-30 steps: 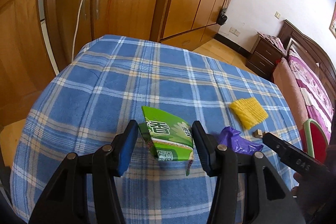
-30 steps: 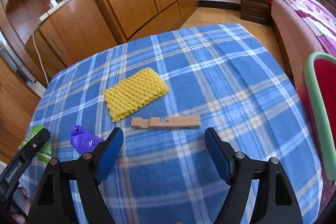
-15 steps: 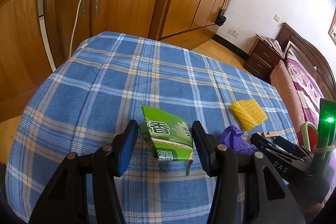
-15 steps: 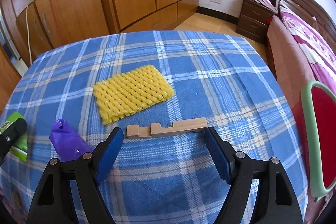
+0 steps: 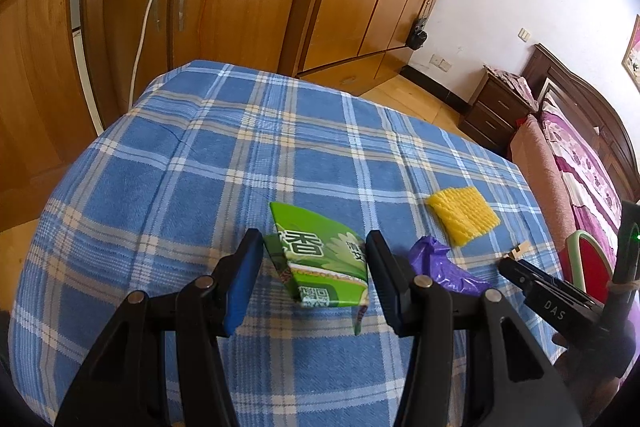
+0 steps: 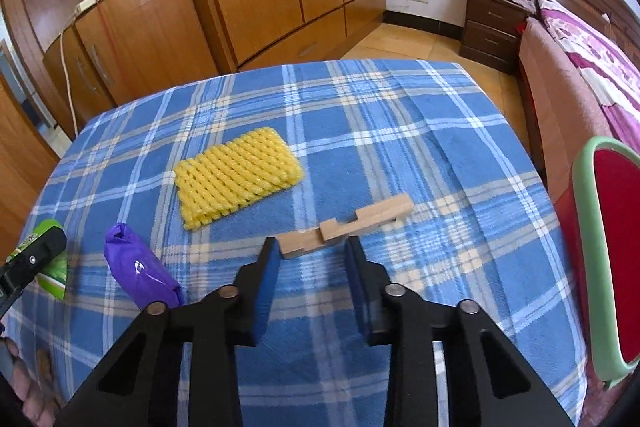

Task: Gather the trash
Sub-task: 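Grasp the wooden block with the right tool while the left tool holds the green packet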

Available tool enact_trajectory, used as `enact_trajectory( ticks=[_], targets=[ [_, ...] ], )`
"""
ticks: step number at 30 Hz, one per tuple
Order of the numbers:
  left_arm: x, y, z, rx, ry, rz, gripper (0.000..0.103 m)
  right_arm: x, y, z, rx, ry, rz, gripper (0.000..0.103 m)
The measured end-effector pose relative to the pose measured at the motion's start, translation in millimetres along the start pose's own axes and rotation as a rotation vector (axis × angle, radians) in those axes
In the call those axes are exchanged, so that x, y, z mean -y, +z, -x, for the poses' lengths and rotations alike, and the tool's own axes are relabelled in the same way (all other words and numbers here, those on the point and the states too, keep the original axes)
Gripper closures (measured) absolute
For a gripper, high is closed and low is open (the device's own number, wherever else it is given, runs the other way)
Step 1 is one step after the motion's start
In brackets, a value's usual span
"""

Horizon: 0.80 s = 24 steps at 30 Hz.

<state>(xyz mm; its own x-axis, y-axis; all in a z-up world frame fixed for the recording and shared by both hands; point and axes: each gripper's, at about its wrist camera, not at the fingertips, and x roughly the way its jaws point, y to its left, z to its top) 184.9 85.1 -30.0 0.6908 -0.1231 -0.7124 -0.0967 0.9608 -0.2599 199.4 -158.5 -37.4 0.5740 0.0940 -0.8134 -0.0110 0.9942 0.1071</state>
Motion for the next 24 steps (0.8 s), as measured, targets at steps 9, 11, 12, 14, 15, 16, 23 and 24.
enact_trajectory(
  ticks=[9,11,12,14,15,16,23,24],
  targets=[
    [4.8,-1.5,3.1,-0.003,-0.009,-0.005,0.049,26.6,-12.7,11.7,0.005,0.035,-0.03,0.096],
    [6.1,-2.1,4.0,-0.005,-0.011,-0.007,0.049,31.0,-15.8,14.7,0.007,0.043,-0.039,0.096],
    [6.7,-2.2,4.3,-0.005,-0.011,-0.008,0.049,32.7,-16.5,15.1,0.007,0.045,-0.043,0.096],
    [8.1,-2.6,4.7,-0.006,-0.012,-0.01,0.049,36.8,-19.3,18.5,0.009,0.047,-0.06,0.096],
    [8.7,-2.7,4.7,-0.005,-0.013,-0.012,0.049,38.5,-19.8,19.5,0.009,0.047,-0.069,0.096],
    [9.4,-2.9,4.7,-0.005,-0.013,-0.013,0.049,40.7,-20.4,20.6,0.007,0.052,-0.085,0.096],
    [13.5,-4.4,3.7,-0.009,-0.016,-0.02,0.049,43.5,-10.0,20.8,0.013,0.083,-0.172,0.071],
    [13.8,-4.7,3.4,-0.01,-0.016,-0.02,0.049,42.0,-7.4,19.7,0.014,0.082,-0.175,0.071]
  ],
)
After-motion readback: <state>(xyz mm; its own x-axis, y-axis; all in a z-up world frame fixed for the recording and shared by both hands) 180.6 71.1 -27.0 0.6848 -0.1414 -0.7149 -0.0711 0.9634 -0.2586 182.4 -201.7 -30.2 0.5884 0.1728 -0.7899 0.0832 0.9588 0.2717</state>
